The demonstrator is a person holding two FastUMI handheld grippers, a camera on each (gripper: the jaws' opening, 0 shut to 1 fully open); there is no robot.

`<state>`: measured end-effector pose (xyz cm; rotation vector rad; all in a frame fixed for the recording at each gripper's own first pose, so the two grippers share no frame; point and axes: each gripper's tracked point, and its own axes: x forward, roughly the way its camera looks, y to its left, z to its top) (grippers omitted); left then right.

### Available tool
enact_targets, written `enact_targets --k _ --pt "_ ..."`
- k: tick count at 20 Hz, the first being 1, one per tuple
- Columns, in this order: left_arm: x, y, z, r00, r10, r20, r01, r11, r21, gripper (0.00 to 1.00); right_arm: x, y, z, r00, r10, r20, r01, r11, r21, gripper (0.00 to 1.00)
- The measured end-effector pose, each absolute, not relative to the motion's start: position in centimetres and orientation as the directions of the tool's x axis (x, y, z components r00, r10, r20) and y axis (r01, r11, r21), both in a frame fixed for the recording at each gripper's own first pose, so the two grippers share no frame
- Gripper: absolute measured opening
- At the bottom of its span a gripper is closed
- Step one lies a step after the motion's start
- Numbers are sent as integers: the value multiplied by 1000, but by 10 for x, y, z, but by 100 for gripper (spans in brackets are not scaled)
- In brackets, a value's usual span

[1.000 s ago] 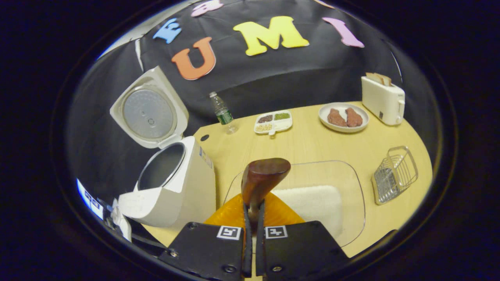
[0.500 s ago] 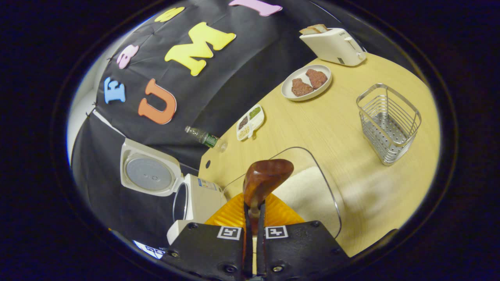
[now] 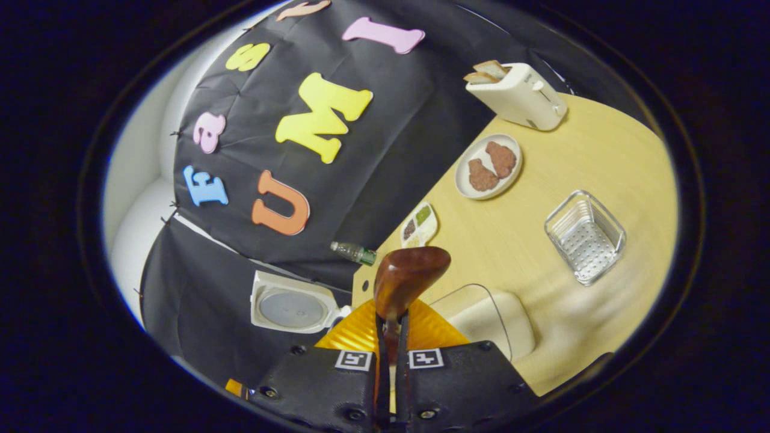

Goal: Close the left gripper, press the button to open the rice cooker; take a wooden spoon from the chopstick holder with the right hand, scoop a spoonful of rice and pour it into the rice cooker, then put the wooden spoon back into the chopstick holder.

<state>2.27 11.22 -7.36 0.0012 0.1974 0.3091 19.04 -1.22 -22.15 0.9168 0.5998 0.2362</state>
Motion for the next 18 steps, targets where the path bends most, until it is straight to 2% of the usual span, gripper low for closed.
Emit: enact_targets --k 1,7,9,13,18 --pt "22 110 -73 934 301 -191 -302 953 23 95 193 -2 -208 813 452 -367 30 596 802 8" --pt "-1 108 -69 936 311 -163 -313 950 13 95 222 96 -164 738 603 -304 -111 553 826 9" --pt "-10 109 -67 938 311 -155 -313 950 7 95 232 130 -159 713 630 -308 -162 575 802 8" --pt "-22 119 -61 931 334 -150 -333 942 29 95 245 201 -167 662 678 -320 -244 599 763 9" --pt "-33 114 -51 947 297 -125 -300 954 -2 95 266 255 -206 635 655 -410 -293 695 656 9"
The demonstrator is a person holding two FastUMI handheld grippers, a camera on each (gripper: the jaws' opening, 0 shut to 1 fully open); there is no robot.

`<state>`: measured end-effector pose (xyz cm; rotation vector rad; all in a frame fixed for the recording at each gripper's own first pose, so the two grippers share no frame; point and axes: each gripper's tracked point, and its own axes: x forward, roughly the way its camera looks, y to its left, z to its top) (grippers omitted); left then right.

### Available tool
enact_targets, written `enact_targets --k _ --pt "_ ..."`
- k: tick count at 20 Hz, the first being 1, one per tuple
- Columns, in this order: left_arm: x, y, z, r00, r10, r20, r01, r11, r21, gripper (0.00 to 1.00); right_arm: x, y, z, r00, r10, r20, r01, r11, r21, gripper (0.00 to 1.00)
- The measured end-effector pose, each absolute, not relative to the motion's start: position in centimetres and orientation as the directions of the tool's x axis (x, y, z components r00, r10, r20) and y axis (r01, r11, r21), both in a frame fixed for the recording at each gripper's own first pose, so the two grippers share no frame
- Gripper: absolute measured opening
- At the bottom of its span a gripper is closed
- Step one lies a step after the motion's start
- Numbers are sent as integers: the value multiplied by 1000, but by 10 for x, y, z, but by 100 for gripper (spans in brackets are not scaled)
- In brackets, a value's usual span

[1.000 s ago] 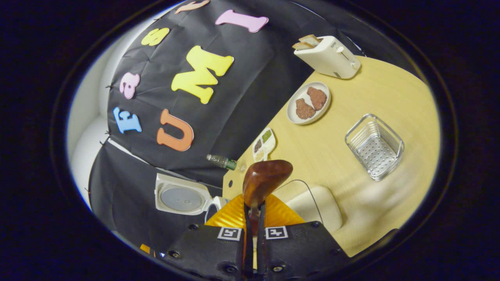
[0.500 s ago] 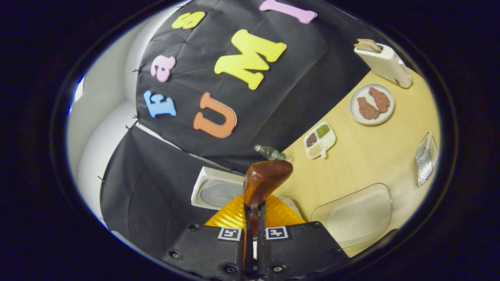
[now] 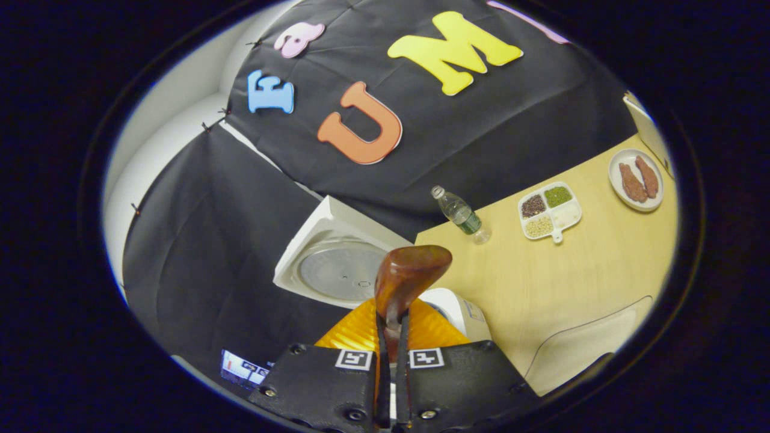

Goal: Close the left gripper, press the button to open the rice cooker; take a wooden spoon from the chopstick holder with the right hand, scoop a spoonful of rice and pour it into the rice cooker, then put the wooden spoon back into the chopstick holder.

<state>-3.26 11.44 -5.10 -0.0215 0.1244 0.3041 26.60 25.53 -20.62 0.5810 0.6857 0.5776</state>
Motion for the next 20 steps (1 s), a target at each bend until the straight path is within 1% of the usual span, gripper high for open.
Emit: enact_targets --k 4,8,12,15,20 --pt "-37 123 -55 944 304 -130 -308 951 -11 95 278 280 -227 644 604 -471 -368 783 501 9" --pt "-40 134 -59 937 321 -140 -325 945 -10 95 283 300 -226 685 561 -464 -478 827 295 9" --pt "-42 145 -55 933 338 -128 -342 939 -15 95 285 309 -230 707 537 -460 -543 829 134 9" --pt "-43 150 -63 930 340 -140 -347 937 -26 95 284 311 -231 723 525 -450 -581 814 16 9" --pt "-40 152 -64 935 328 -135 -336 941 -41 94 271 327 -214 738 550 -392 -647 742 -176 9"
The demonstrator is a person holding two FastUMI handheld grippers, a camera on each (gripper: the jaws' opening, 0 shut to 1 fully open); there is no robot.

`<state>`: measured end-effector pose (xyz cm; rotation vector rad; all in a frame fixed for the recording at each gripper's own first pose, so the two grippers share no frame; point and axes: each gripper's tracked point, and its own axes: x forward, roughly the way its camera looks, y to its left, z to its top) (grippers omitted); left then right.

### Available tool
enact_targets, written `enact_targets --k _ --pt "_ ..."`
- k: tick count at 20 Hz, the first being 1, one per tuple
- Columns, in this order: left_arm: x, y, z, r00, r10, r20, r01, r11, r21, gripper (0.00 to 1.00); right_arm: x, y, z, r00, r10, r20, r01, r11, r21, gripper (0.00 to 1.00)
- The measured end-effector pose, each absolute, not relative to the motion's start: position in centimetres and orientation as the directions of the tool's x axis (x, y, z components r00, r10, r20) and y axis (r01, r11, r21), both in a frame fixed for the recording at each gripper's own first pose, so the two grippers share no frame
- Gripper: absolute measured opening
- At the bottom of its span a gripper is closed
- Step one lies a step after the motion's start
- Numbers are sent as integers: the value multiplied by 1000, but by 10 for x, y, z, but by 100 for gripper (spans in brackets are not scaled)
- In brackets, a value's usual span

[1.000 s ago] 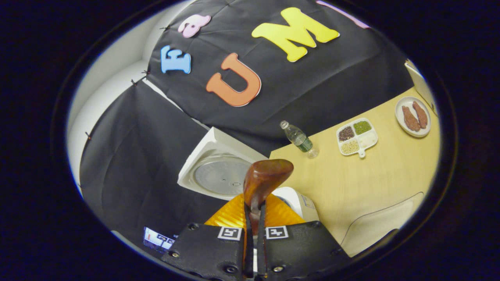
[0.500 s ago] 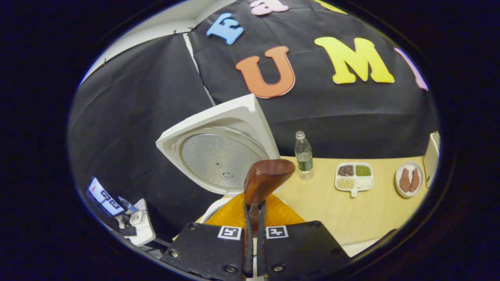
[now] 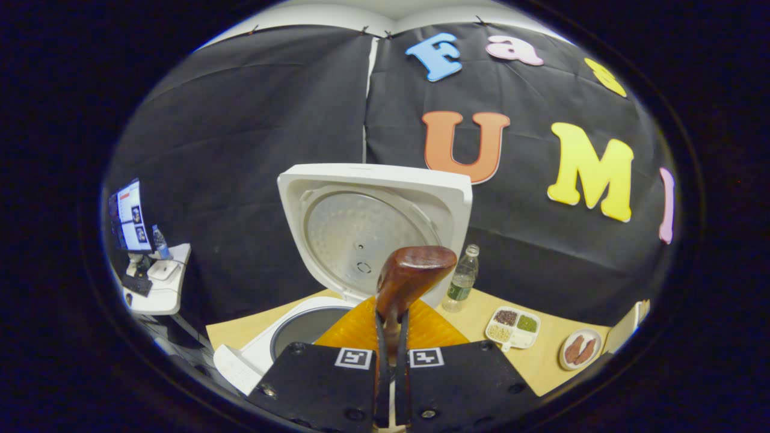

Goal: Close the left gripper, press the button to open the rice cooker; take a wooden spoon from the chopstick holder with the right hand, scoop a spoonful of rice and pour it into the rice cooker, then put the wooden spoon back into the chopstick holder.

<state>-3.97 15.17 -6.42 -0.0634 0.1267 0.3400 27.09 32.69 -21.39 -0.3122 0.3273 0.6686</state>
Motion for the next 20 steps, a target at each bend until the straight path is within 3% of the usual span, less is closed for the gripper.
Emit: enact_targets --k 5,9,13,14,15,20 --pt "-38 150 -66 948 295 -123 -301 953 -34 94 248 350 -196 726 607 -323 -686 606 -404 9" --pt "-38 153 -70 954 272 -126 -278 960 -36 94 239 355 -193 717 622 -313 -690 573 -443 9" --pt "-33 151 -72 960 249 -129 -257 965 -53 94 228 349 -185 721 616 -318 -692 620 -370 9" --pt "-32 150 -72 961 244 -131 -253 966 -49 94 227 345 -181 725 611 -317 -689 643 -335 5" --pt "-30 149 -71 962 240 -130 -247 968 -44 94 228 339 -176 729 607 -317 -684 667 -296 9" --pt "-20 139 -65 969 212 -126 -220 974 -50 94 218 308 -141 743 596 -305 -644 761 -79 9"
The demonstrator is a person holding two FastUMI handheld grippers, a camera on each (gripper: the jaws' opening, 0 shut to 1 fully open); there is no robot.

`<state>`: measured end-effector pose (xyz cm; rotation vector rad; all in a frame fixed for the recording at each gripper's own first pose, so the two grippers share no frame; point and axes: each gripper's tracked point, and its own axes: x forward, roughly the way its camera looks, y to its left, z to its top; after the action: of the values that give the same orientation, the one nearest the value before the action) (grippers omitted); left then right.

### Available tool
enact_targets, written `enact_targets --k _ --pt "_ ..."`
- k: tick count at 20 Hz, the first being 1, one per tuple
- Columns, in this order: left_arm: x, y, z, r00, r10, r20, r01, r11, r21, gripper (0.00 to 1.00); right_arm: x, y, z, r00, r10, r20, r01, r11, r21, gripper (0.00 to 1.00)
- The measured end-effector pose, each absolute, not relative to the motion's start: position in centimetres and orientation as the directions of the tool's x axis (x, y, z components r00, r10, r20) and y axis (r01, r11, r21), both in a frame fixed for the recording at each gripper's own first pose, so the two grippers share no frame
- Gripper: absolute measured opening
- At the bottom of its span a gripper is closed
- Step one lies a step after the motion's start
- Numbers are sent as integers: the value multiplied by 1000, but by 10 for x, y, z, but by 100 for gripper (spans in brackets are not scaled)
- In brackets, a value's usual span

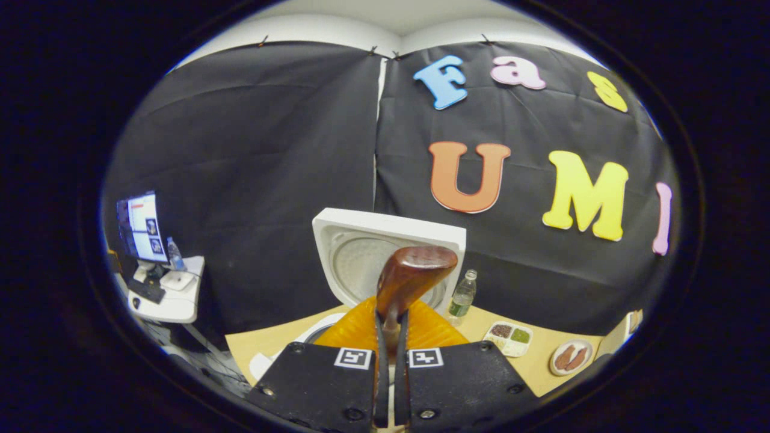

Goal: Close the left gripper, press the button to open the rice cooker; take a wooden spoon from the chopstick holder with the right hand, scoop a spoonful of rice and pour it into the rice cooker, then put the wooden spoon back into the chopstick holder.

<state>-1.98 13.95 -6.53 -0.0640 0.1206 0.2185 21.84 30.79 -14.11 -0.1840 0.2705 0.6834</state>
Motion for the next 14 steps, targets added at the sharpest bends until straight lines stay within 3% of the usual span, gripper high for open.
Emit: enact_targets --k 7,14 --pt "1 114 -58 977 168 -131 -175 983 -50 94 188 226 -94 773 582 -253 -580 810 92 9" --pt "26 84 -51 986 120 -118 -127 990 -54 94 187 85 -68 867 431 -250 -387 898 208 9"
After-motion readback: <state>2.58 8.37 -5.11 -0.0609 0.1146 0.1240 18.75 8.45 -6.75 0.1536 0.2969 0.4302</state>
